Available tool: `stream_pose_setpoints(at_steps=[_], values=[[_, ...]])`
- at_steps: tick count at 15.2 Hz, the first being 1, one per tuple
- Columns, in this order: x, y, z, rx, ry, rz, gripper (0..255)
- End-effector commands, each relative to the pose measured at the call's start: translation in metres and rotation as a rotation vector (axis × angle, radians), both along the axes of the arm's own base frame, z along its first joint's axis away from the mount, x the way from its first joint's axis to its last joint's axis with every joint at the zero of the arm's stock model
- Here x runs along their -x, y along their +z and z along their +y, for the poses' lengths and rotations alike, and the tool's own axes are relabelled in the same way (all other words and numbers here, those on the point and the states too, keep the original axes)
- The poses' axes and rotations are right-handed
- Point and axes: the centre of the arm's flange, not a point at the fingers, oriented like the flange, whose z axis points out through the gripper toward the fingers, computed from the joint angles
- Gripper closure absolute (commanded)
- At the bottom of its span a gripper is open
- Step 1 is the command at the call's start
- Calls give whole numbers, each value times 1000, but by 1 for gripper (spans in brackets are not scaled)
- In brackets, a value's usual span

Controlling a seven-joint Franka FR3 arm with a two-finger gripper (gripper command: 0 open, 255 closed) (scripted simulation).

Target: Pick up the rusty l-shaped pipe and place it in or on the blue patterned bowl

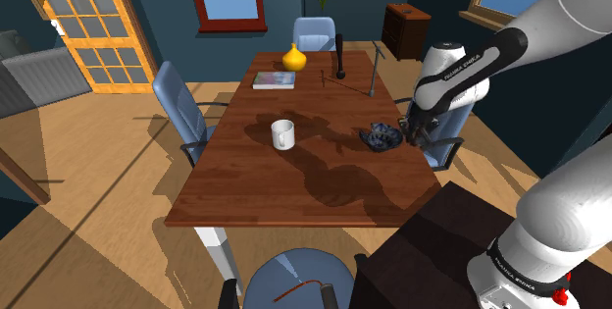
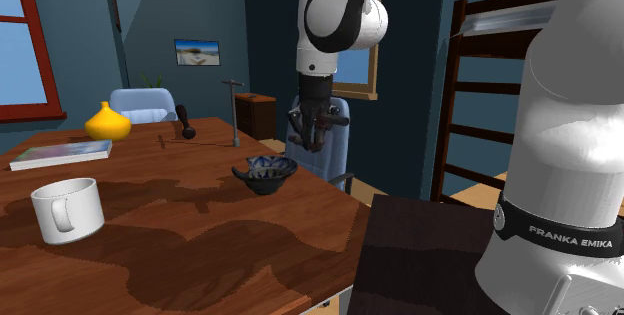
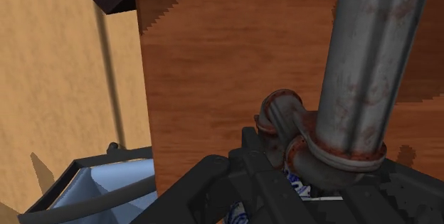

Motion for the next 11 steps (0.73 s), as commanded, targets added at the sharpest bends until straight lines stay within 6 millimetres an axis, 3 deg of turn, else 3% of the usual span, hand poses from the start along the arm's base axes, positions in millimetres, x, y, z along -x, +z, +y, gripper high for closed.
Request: stream_pose_setpoints(at_steps=[1, 11], values=[[-18, 0, -5, 0, 0, 1, 255], [-143, -19, -41, 0, 0, 1, 255]])
